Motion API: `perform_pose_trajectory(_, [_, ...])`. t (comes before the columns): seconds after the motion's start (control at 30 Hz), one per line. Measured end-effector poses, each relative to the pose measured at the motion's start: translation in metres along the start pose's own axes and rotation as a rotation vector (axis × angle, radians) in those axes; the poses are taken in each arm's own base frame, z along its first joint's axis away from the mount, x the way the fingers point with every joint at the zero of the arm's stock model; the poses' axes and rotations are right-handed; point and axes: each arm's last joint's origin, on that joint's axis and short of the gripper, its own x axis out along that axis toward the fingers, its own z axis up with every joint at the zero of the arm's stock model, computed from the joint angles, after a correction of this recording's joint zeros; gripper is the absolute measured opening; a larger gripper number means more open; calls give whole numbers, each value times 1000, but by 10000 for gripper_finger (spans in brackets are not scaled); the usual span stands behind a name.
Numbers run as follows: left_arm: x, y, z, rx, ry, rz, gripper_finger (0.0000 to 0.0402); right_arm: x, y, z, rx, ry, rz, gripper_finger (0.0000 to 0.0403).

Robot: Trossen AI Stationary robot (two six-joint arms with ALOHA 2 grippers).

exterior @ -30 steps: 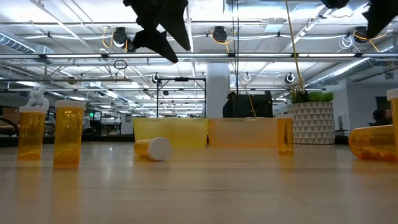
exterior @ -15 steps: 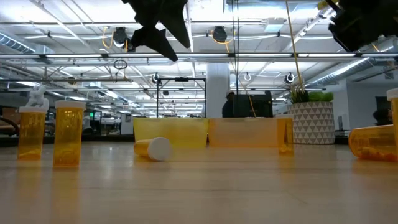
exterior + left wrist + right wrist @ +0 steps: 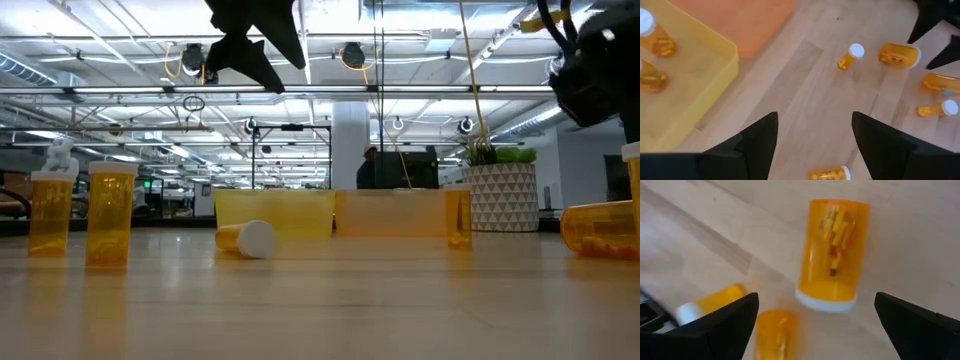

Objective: Pick and place medicine bottles into bin by pill shape (circle, oval)
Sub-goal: Put the large orange capsule bottle into the yellow bin

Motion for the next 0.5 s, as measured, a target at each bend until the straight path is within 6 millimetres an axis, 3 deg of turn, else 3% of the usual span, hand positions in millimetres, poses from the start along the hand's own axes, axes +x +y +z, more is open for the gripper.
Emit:
perform_pose_trajectory(0.33, [0,0,0,0,0,0,255,26,-1,0,-26,-41,-86,390])
perform_pose_trajectory(0.5, [0,0,0,-10,-1,1,255,27,-2,2,-44,-43,-100,357])
